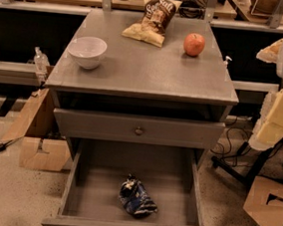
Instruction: Pick blue chip bag from middle drawer and place on counter
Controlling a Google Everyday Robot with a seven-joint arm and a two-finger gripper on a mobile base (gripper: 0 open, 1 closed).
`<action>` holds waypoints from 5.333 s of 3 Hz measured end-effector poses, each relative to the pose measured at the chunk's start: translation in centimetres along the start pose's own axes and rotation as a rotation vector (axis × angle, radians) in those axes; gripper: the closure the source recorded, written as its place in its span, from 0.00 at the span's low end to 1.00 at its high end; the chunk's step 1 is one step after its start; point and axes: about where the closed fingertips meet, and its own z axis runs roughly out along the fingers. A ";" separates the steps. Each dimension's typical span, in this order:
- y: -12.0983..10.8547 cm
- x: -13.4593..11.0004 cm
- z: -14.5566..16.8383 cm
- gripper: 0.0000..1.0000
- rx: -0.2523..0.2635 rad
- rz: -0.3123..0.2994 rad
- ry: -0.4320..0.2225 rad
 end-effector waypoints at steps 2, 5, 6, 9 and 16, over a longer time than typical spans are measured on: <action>0.4 -1.3 2.4 0.00 -0.026 -0.023 -0.065; 7.2 -6.6 21.7 0.00 -0.156 0.048 -0.494; 6.1 -6.8 21.1 0.00 -0.118 0.049 -0.487; 8.4 -6.1 31.6 0.00 -0.167 0.128 -0.540; 10.6 -3.8 60.9 0.00 -0.293 0.417 -0.428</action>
Offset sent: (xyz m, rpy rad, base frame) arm 0.0197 0.0426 -0.0580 0.1566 0.0280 0.1219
